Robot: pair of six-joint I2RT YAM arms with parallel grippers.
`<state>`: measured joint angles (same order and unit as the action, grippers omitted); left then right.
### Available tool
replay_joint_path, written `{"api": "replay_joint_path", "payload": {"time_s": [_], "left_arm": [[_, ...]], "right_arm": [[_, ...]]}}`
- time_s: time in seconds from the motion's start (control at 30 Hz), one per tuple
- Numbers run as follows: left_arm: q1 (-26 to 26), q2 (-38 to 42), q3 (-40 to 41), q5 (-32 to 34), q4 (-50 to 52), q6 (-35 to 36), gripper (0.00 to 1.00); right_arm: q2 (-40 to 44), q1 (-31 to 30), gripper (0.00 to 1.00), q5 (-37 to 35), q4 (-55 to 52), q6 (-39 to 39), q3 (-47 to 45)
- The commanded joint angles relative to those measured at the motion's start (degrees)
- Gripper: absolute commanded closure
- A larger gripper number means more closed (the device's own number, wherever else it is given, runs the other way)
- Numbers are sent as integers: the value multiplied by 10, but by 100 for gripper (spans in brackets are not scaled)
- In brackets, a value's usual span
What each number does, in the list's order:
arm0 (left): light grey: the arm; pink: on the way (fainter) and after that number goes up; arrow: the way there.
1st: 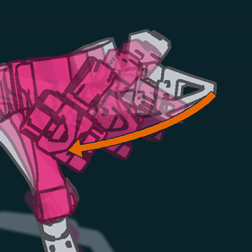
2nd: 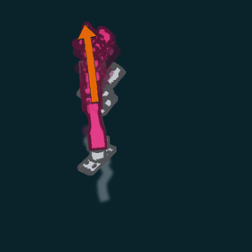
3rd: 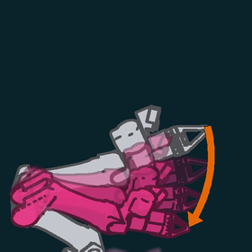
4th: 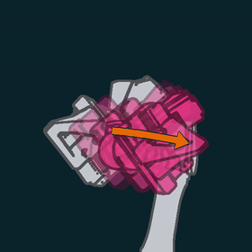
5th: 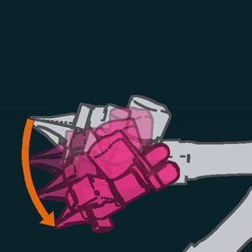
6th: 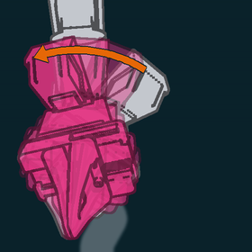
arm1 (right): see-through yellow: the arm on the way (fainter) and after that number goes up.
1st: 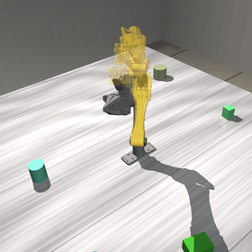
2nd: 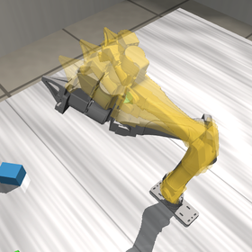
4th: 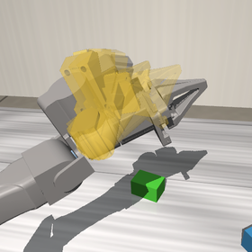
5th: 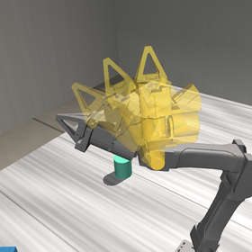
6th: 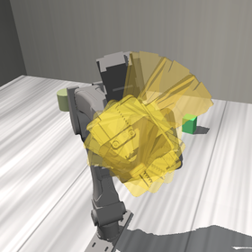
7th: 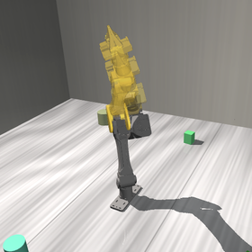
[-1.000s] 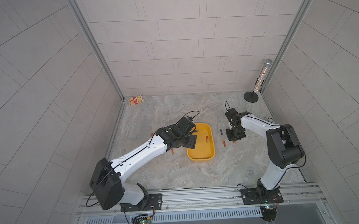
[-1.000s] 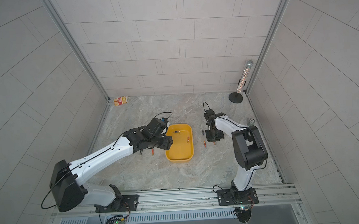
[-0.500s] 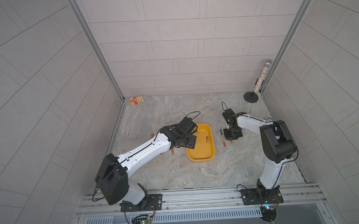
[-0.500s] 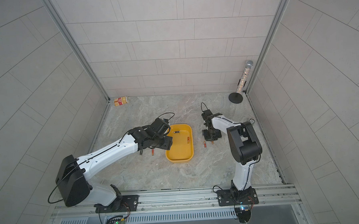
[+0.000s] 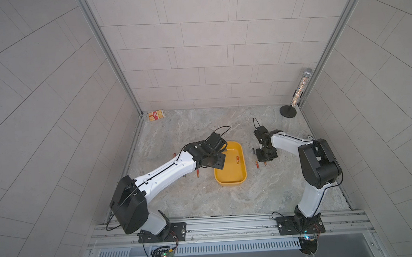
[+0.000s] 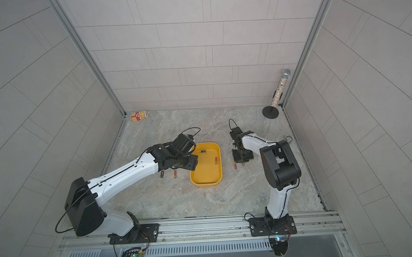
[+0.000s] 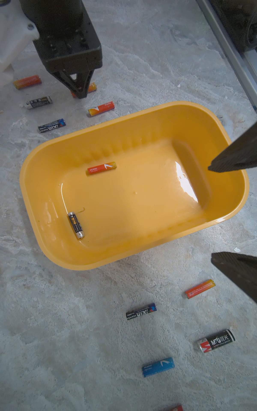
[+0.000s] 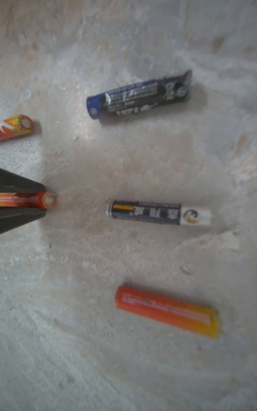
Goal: Take the batteries out of the storage box
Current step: Place the battery at the center of the board.
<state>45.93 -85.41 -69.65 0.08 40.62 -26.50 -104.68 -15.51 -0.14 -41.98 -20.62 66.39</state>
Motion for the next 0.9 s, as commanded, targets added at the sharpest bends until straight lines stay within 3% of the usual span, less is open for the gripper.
{"api": "replay_joint_path", "payload": {"time_s": [0.0,0.17,0.33,0.63,0.87], "left_arm": [[1,-4,-13,8,15,6,35],[1,-3,-16,17,21,10,35],[1,-18,-35,21,32,13,35],[1,-58,-118,42,52,13,35],[1,-135,-192,34,65,0,35]], "right_arm": [[8,-6,98,-2,-20,-11,-11],[13,-9,95,-7,-17,-16,-20],[15,-9,72,-14,-18,-16,-19],[57,-9,66,-24,-57,-8,15],[127,-9,61,-42,-93,-7,37]]}}
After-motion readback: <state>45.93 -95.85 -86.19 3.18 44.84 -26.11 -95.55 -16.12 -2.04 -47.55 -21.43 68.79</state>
